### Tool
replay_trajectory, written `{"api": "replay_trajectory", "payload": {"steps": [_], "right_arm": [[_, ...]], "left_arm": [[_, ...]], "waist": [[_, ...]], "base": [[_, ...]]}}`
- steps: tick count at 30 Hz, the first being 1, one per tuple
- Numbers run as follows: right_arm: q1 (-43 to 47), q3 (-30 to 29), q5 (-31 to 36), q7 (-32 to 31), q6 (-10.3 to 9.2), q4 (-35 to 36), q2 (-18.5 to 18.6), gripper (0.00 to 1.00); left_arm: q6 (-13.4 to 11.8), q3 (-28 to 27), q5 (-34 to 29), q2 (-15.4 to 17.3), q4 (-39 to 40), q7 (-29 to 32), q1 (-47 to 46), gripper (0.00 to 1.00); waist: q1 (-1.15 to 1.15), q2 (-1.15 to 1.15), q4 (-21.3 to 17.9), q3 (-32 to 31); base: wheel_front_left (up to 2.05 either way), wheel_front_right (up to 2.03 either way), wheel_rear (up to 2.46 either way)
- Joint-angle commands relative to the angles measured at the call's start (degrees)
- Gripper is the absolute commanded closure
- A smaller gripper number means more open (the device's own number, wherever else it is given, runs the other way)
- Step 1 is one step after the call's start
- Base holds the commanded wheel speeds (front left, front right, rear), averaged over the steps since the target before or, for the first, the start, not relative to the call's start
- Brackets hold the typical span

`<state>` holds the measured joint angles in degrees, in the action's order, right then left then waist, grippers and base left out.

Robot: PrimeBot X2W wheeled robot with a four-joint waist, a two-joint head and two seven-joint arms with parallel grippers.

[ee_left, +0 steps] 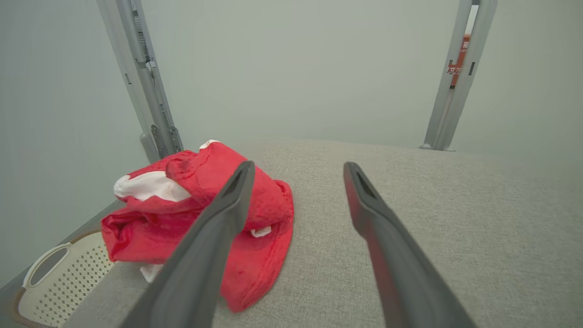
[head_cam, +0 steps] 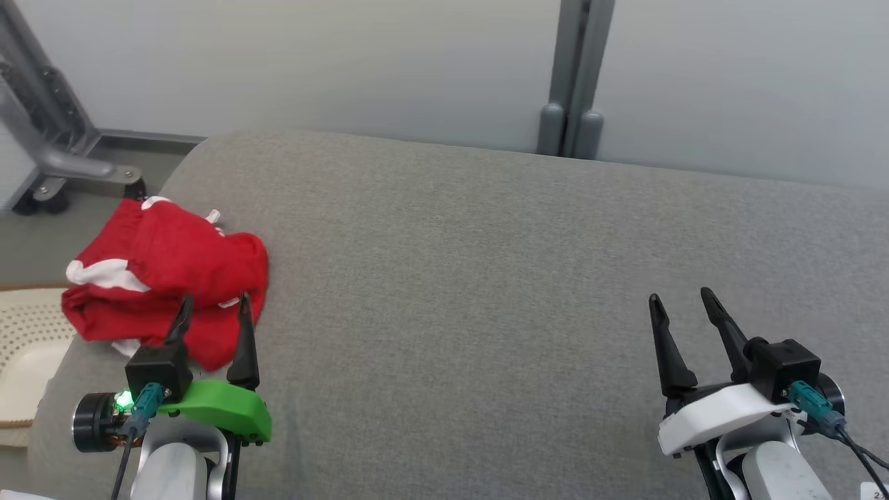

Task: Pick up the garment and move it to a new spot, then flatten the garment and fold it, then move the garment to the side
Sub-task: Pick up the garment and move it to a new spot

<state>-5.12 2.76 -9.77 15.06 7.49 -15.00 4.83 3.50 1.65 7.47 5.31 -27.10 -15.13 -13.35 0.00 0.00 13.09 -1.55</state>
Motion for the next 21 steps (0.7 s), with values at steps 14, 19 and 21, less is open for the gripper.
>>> {"api": "replay_trajectory", "payload": {"steps": [14, 19, 21], "right_arm": [[-2.02, 2.5, -0.3, 0.17, -0.01, 1.34, -0.39, 0.0], [-2.33, 3.0, -0.27, 0.17, -0.01, 1.49, 0.15, 0.0], [-2.82, 3.21, -0.23, 0.17, -0.01, 1.6, 0.48, 0.0]], "left_arm": [[-0.64, -3.45, 0.78, -0.1, 2.19, -0.03, 0.27, 0.0], [-0.64, -3.71, 0.31, -0.55, 2.38, -0.03, -0.57, 0.0], [0.09, -3.71, 0.8, -0.55, 1.97, -0.03, -1.97, 0.0]], "waist": [[0.0, 0.0, 13.83, 3.04], [0.0, 0.0, 13.83, 3.89], [0.0, 0.0, 13.34, 4.88]], "base": [[0.0, 0.0, 0.0], [0.0, 0.0, 0.0], [0.0, 0.0, 0.0]]}}
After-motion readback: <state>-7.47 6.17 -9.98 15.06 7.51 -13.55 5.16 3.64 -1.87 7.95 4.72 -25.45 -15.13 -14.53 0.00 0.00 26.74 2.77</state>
